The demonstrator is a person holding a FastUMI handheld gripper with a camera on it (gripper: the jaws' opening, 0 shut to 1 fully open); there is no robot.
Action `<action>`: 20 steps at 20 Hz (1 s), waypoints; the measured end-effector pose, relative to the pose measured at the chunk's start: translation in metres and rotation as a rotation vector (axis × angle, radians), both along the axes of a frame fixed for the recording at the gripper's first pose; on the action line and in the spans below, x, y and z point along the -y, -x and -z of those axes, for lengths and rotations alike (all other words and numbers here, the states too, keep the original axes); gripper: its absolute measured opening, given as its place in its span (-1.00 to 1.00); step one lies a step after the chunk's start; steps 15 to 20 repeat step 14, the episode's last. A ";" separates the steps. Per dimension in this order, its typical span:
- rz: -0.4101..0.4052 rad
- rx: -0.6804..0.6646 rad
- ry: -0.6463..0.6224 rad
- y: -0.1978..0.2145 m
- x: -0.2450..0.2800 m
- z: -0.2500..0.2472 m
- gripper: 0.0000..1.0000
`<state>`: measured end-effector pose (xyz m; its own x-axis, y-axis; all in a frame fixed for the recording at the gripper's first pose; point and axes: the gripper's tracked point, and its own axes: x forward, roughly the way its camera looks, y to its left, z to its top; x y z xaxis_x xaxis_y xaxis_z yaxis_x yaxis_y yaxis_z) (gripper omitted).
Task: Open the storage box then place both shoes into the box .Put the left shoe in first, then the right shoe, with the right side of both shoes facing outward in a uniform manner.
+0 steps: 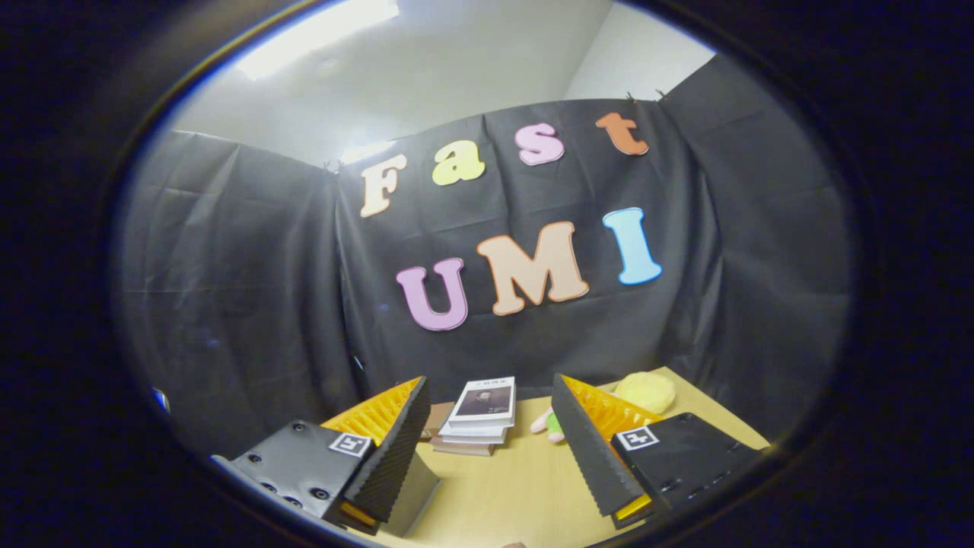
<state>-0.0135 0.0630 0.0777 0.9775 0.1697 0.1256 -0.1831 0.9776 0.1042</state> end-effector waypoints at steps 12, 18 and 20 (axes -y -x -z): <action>0.061 0.023 -0.022 0.000 0.022 -0.003 1.00; 0.058 0.021 -0.032 0.002 0.023 -0.003 1.00; 0.058 0.021 -0.032 0.002 0.023 -0.003 1.00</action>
